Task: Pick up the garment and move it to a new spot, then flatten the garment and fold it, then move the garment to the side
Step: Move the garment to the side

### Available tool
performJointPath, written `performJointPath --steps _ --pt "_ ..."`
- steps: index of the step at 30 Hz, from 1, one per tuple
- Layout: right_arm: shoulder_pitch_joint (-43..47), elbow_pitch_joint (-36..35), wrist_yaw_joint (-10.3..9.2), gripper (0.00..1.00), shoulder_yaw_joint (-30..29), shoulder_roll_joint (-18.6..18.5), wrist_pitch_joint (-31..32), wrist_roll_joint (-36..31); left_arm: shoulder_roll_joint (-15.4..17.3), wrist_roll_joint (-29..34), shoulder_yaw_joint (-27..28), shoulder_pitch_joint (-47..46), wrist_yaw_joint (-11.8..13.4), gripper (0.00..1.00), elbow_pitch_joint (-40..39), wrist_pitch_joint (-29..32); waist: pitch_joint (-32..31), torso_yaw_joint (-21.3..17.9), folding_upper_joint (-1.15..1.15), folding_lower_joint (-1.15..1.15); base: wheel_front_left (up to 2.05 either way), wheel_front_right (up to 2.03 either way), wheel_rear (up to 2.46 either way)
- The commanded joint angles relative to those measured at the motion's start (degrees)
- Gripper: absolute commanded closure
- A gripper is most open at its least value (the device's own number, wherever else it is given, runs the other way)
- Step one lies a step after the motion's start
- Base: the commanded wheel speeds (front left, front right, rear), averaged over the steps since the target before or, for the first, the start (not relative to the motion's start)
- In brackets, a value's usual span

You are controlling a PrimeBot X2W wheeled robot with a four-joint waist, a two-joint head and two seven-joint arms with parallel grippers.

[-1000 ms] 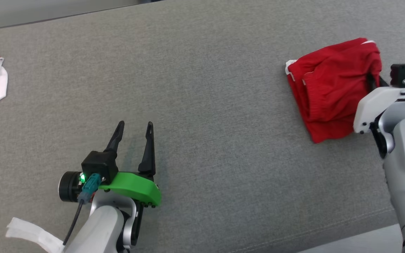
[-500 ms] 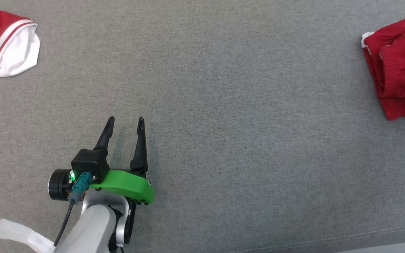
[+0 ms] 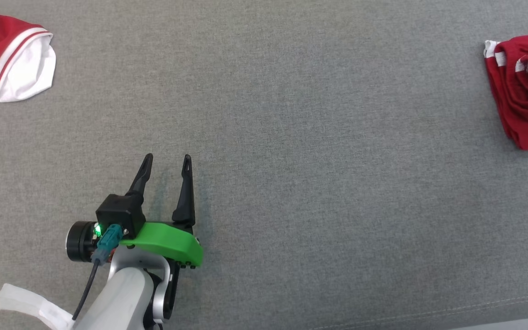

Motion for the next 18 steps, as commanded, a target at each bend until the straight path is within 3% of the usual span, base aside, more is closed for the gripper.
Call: performJointPath --steps 1,9,18 --pt "-1.0 0.6 -0.1 0.0 0.7 0.8 -0.9 -0.3 -0.1 -0.2 0.1 -0.2 -0.1 0.0 0.3 -0.4 -1.5 -0.4 0.0 0.0 0.0 0.0 0.0" --pt "-1.9 4.4 -0.1 0.0 7.8 5.0 -5.5 2.5 -0.7 -2.1 1.4 -0.5 -1.1 0.0 3.1 -2.3 -8.5 0.1 0.0 0.0 0.0 0.0 0.0" --pt "3.7 7.0 -0.1 0.0 18.2 12.9 -9.0 10.7 -2.3 -4.6 4.3 3.1 -2.1 0.0 8.7 -4.6 -17.7 1.0 0.0 0.0 0.0 0.0 0.0"
